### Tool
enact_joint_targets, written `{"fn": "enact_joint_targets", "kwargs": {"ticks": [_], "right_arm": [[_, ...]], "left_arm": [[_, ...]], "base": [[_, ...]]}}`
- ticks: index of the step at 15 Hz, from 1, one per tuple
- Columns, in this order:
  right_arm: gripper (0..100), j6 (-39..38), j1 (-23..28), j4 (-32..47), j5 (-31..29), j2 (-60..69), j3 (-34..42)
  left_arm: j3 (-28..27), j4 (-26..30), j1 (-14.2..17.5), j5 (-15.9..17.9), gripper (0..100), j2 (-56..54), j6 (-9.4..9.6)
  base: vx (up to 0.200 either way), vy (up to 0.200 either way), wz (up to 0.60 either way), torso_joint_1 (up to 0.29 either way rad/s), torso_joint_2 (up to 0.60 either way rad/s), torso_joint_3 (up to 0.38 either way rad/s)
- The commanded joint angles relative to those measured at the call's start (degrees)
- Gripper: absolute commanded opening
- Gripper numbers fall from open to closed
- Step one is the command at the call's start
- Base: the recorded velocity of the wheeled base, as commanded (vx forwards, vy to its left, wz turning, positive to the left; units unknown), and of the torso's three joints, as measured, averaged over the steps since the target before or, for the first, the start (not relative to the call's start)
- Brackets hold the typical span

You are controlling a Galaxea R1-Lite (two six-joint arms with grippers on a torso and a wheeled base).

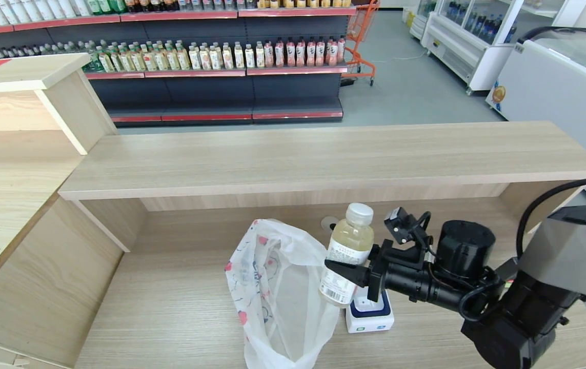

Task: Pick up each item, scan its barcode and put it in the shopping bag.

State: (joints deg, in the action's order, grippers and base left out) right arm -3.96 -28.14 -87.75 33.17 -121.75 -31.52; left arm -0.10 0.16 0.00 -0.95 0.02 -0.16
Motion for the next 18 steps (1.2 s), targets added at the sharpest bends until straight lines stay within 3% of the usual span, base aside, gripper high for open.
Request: {"fn": "enact_joint_targets", "kwargs": {"ticks": [1,4,11,18], "right_arm": [[0,1.7,-1.2,-1.5,0.0,-8.0,-3.6],[0,5.8,-1.4,-1.6,0.0,-13.8,-8.7],[0,7.0,-5.2,-1.0,-0.2,-24.3,-24.4],[0,11.8,-5.5,0.6,-0.3,-31.2,-33.5]], "left_arm": [[0.0,0.0,0.0,0.0,100,0.0,-0.02],[0.0,0.0,0.0,0.0,100,0.0,-0.02],[0.0,0.0,0.0,0.0,100,0.0,-0.02],[0.0,0.0,0.0,0.0,100,0.0,-0.02]], "base": [[0.0,0.0,0.0,0.0,0.0,0.0],[0.0,0.0,0.0,0.0,0.0,0.0],[0.0,0.0,0.0,0.0,0.0,0.0],[0.0,0.0,0.0,0.0,0.0,0.0]]}}
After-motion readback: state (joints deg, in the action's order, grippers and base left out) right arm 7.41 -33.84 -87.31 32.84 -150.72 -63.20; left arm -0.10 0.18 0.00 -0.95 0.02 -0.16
